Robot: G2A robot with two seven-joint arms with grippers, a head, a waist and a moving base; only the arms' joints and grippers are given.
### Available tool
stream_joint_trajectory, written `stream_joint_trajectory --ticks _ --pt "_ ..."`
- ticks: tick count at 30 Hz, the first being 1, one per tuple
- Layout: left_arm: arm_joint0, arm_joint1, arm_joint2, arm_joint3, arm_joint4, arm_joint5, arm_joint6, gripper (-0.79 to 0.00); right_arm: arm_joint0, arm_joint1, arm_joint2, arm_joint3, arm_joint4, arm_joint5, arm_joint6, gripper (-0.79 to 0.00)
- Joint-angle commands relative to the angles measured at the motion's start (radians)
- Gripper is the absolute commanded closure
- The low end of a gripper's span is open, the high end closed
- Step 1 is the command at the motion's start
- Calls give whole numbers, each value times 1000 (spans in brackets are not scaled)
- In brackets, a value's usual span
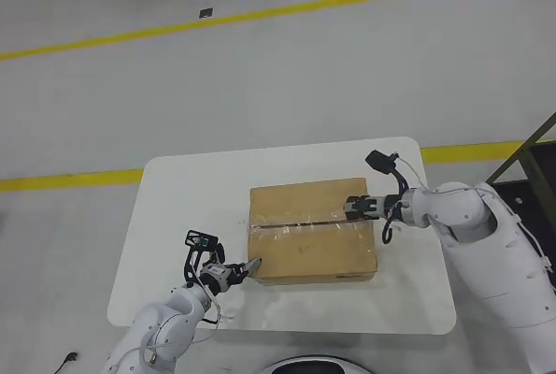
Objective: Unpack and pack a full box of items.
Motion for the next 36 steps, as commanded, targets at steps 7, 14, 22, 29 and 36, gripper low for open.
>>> stream_joint_trajectory --ticks 7,14,22,29,36 --pt "0 0 0 0 0 0 0 -785 -37 15 92 -102 52 6 -18 0" --pt "0 0 0 0 0 0 0 -785 -43 18 118 -180 80 12 -47 0" --pt "0 0 0 0 0 0 0 -785 -36 8 57 -183 99 -13 -43 0" --pt "0 0 0 0 0 0 0 -785 -43 -3 -18 -86 72 -58 -48 0" --pt "0 0 0 0 0 0 0 -785 -118 8 8 -54 59 -79 -65 0"
